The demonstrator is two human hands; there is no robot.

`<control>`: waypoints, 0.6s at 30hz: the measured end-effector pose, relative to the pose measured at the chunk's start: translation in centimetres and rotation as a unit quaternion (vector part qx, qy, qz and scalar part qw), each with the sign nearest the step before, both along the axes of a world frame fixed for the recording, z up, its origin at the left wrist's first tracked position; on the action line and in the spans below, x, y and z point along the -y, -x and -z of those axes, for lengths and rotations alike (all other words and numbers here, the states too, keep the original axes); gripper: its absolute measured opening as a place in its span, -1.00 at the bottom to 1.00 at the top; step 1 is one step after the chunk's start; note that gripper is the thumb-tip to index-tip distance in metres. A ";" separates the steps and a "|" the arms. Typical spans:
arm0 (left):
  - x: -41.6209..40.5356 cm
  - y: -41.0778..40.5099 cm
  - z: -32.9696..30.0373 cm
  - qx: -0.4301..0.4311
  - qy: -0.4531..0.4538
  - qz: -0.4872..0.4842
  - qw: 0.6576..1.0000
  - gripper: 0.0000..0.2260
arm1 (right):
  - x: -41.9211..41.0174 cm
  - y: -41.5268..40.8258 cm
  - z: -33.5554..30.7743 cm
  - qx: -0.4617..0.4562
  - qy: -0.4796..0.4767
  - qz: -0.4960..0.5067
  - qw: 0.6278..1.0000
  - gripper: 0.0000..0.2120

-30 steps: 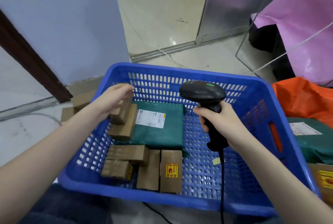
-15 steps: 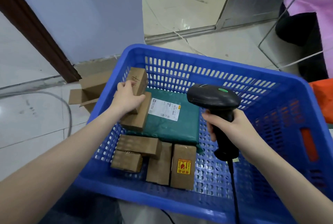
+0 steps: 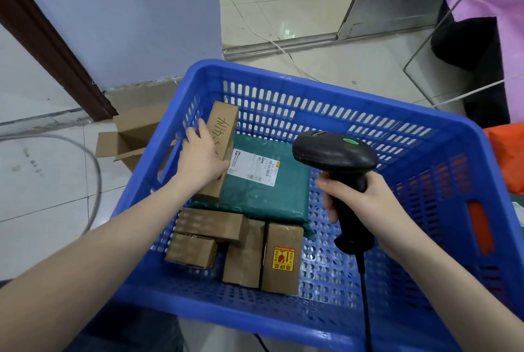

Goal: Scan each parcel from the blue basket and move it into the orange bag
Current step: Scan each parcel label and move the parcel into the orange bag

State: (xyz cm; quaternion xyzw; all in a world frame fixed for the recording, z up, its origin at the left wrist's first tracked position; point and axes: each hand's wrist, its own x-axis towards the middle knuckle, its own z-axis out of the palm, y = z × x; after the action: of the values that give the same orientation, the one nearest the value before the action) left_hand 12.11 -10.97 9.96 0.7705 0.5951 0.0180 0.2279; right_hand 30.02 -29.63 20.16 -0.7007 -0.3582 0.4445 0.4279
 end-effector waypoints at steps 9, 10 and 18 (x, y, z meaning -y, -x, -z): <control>1.6 -2.8 -9.0 0.240 0.066 -0.056 0.967 -0.39 | 1.7 -1.3 -2.2 -0.017 -0.045 0.021 0.999 -0.84; 2.0 -3.2 -10.4 0.277 0.095 -0.073 0.953 -0.46 | 2.1 -1.4 -2.6 -0.024 -0.055 0.030 0.998 -0.85; 8.0 -5.1 -16.0 0.458 0.348 -0.064 0.815 -0.71 | 4.6 -2.8 -5.2 -0.126 -0.139 0.148 0.971 -0.94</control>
State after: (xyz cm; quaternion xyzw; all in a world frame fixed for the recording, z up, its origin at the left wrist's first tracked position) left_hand 17.25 -18.97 25.94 0.5026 0.4363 0.1748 0.7256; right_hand 32.83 -34.19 25.37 -0.6180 -0.2522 0.4068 0.6237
